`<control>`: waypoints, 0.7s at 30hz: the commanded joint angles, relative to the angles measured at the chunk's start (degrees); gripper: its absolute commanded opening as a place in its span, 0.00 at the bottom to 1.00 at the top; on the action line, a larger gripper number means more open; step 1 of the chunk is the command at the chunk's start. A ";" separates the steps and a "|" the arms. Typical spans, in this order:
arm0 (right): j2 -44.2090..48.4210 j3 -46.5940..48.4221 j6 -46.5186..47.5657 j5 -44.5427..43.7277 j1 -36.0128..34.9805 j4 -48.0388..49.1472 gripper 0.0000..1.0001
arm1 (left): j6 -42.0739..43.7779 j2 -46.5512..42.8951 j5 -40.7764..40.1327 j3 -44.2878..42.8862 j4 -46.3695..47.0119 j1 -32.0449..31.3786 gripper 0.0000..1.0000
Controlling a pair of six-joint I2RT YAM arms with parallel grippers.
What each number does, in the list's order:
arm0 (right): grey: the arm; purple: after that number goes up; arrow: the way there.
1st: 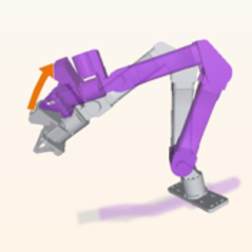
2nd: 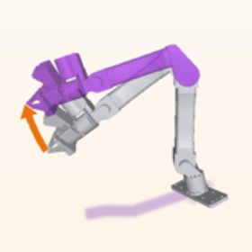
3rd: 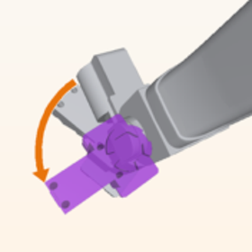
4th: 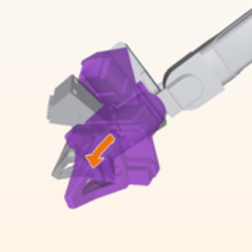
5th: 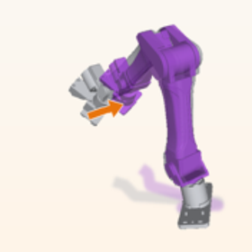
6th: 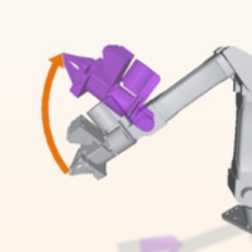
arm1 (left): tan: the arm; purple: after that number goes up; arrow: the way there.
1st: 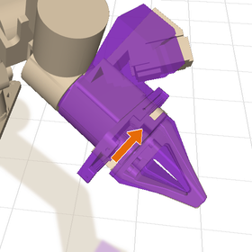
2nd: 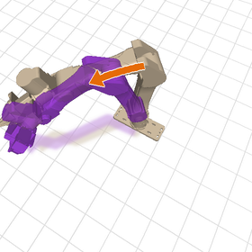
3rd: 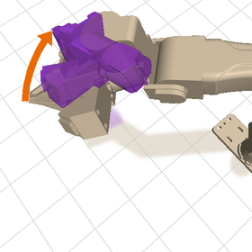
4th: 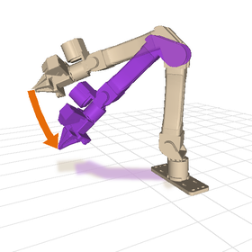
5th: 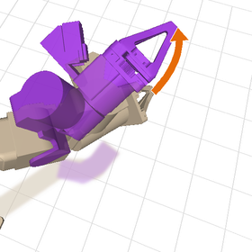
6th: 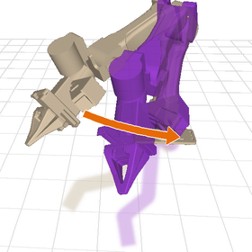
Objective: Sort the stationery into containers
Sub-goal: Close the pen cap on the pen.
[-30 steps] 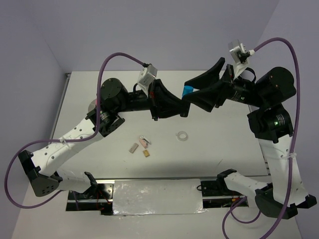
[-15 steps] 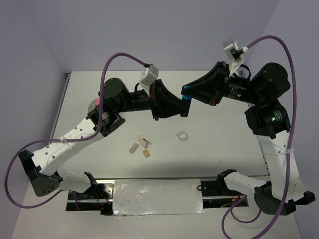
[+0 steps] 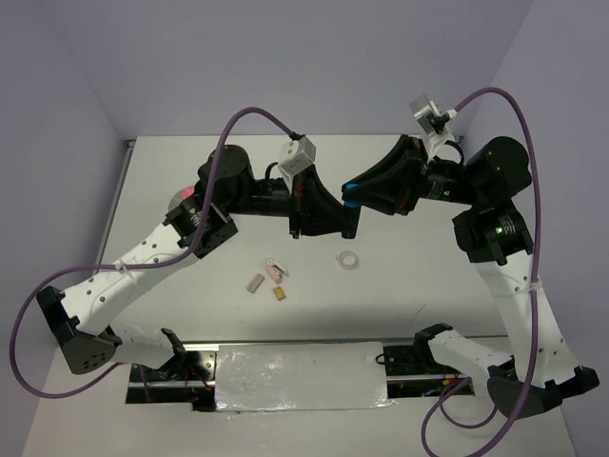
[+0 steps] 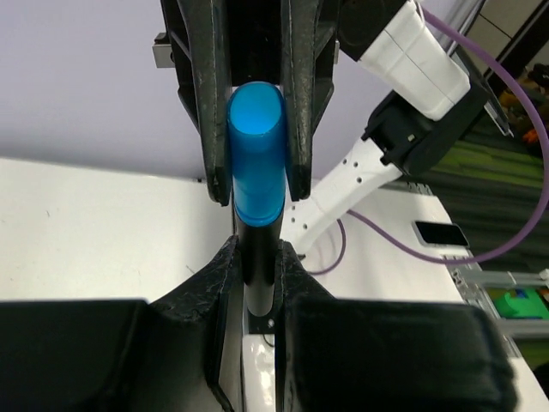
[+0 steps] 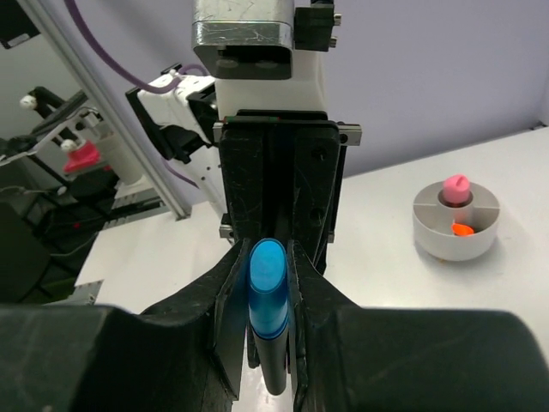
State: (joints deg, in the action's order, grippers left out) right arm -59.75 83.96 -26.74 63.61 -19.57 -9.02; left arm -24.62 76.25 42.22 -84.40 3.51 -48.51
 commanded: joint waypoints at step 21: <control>10.88 -30.43 -17.01 6.43 -3.36 14.79 0.00 | -4.38 -0.66 -2.40 -7.88 23.64 6.06 0.00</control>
State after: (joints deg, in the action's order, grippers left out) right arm -48.64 60.53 -36.62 54.24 -19.53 12.82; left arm -27.20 78.70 50.59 -84.38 -0.93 -45.32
